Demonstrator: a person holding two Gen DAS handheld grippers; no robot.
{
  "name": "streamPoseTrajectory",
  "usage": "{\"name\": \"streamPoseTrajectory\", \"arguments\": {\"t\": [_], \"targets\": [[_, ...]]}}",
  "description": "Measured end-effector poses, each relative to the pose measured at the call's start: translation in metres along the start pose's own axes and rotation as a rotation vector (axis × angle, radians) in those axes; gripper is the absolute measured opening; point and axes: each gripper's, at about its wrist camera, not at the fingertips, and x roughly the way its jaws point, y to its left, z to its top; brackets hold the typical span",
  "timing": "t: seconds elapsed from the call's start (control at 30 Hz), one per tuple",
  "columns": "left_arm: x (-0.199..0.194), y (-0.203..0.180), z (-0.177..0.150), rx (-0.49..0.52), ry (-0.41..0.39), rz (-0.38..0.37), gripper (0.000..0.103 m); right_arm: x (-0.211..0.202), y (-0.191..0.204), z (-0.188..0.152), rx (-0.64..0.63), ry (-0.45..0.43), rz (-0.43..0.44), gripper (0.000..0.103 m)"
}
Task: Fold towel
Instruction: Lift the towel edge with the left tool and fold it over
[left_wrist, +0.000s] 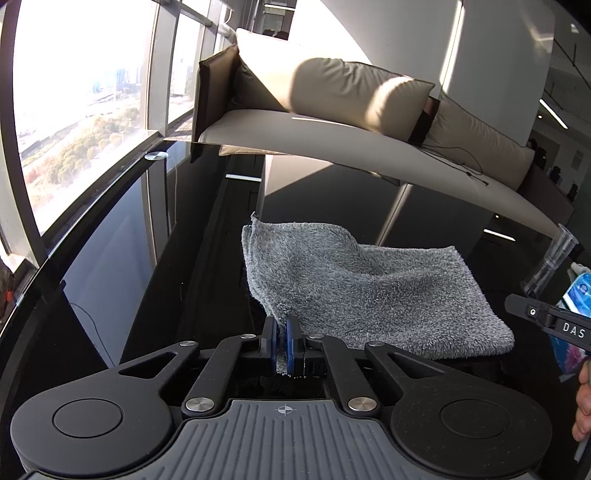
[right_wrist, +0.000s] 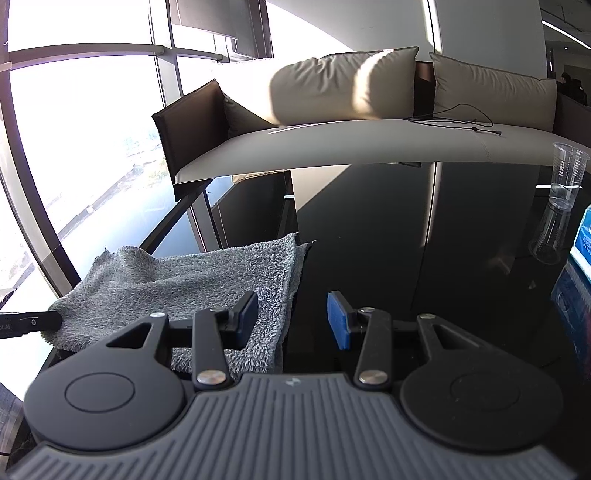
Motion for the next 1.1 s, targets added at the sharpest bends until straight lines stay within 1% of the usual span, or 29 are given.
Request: {"name": "streamPoseTrajectory", "arguments": {"t": [0.33, 0.7, 0.9, 1.1], "targets": [[-0.005, -0.012, 0.006, 0.024, -0.032, -0.028, 0.004, 0.009, 0.001, -0.004, -0.012, 0.045, -0.006, 0.044], [-0.007, -0.029, 0.013, 0.037, -0.075, -0.084, 0.004, 0.017, 0.003, -0.009, -0.029, 0.092, -0.009, 0.044], [-0.007, -0.042, 0.016, 0.062, -0.108, -0.111, 0.004, 0.018, 0.004, -0.010, -0.039, 0.093, -0.002, 0.044], [-0.004, -0.048, 0.016, 0.069, -0.110, -0.121, 0.004, 0.018, 0.005, -0.009, -0.038, 0.098, -0.003, 0.044]]}}
